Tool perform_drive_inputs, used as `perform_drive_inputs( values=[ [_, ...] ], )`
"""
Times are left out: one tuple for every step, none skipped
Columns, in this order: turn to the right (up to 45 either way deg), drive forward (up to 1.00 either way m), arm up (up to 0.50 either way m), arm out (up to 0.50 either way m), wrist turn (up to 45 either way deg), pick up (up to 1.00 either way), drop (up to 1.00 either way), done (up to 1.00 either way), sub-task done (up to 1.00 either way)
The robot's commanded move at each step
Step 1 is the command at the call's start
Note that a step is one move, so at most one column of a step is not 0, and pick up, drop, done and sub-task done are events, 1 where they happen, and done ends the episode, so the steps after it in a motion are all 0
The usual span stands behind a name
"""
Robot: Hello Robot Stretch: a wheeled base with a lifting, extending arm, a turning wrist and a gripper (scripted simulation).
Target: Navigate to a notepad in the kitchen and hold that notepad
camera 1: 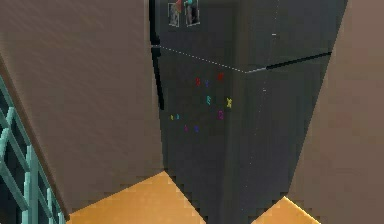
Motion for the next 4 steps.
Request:
perform_drive_inputs(
  values=[
    [0.0, 0.0, 0.0, 0.0, 45.0, 0.0, 0.0, 0.0, 0.0],
    [0.0, 0.0, 0.0, 0.0, 24.0, 0.0, 0.0, 0.0, 0.0],
    [0.0, 0.0, -0.3, 0.0, 0.0, 0.0, 0.0, 0.0, 0.0],
    [0.0, 0.0, 0.0, 0.0, 0.0, 1.0, 0.0, 0.0, 0.0]
  ],
)
